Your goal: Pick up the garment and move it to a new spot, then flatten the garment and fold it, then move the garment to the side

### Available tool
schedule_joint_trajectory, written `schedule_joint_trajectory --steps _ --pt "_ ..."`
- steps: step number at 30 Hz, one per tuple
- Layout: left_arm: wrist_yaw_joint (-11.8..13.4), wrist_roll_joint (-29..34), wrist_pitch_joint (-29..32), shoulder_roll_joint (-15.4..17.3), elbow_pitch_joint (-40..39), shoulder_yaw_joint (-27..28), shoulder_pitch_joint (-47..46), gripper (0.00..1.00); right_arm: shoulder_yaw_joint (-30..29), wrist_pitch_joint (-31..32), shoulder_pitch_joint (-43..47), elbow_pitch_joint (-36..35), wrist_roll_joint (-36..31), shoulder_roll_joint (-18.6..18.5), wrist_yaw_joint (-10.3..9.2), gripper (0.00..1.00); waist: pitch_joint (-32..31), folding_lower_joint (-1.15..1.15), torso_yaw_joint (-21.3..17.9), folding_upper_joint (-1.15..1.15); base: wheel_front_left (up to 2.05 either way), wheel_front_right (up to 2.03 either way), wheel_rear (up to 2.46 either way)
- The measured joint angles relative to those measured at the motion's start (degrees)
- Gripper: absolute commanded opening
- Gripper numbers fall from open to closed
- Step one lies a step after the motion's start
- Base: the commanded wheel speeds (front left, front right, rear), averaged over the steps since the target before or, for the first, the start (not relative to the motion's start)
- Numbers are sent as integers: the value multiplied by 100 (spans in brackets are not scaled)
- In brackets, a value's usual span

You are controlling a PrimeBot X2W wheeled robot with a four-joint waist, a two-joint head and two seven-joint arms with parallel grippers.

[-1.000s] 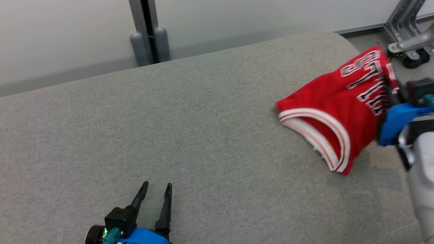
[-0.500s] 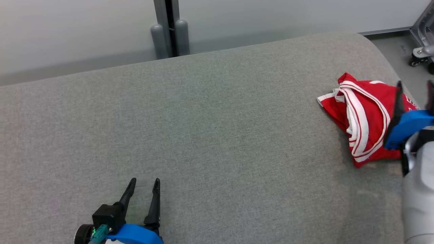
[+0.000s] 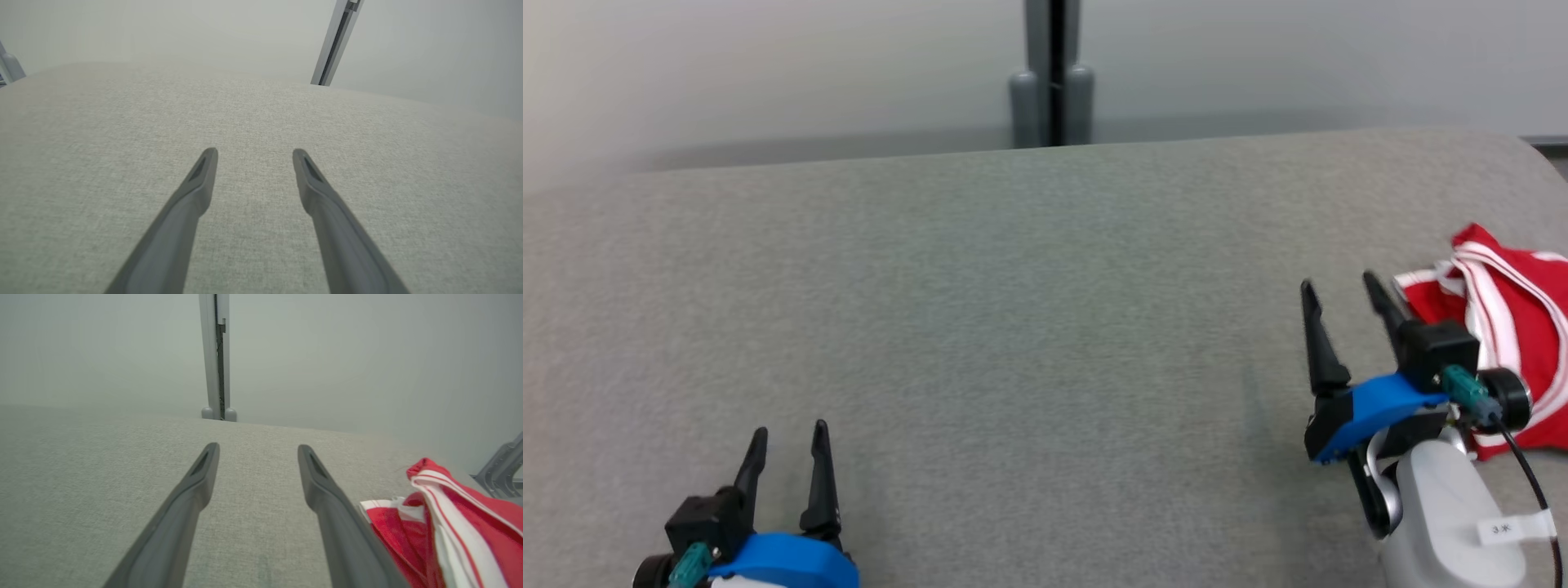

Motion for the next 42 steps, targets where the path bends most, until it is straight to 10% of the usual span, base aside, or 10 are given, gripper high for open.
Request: schedule_joint_trajectory --steps 11,40,41,42 --pt "0 -29 -1 -8 -58 146 199 100 437 0 1044 -456 664 13 0 100 -140 -1 768 0 0 0 0" --pt "0 -426 -1 -13 -336 -53 809 100 422 0 1997 -667 1241 8 -1 100 -978 -1 918 0 0 0 0" --pt "0 -457 -1 -11 -367 -68 818 0 430 0 2002 -697 1248 8 -1 0 -974 -1 918 0 0 0 0" --pt "0 -470 2 -15 -364 -75 826 0 427 1 2004 -714 1248 10 -1 0 -969 0 919 0 0 0 0"
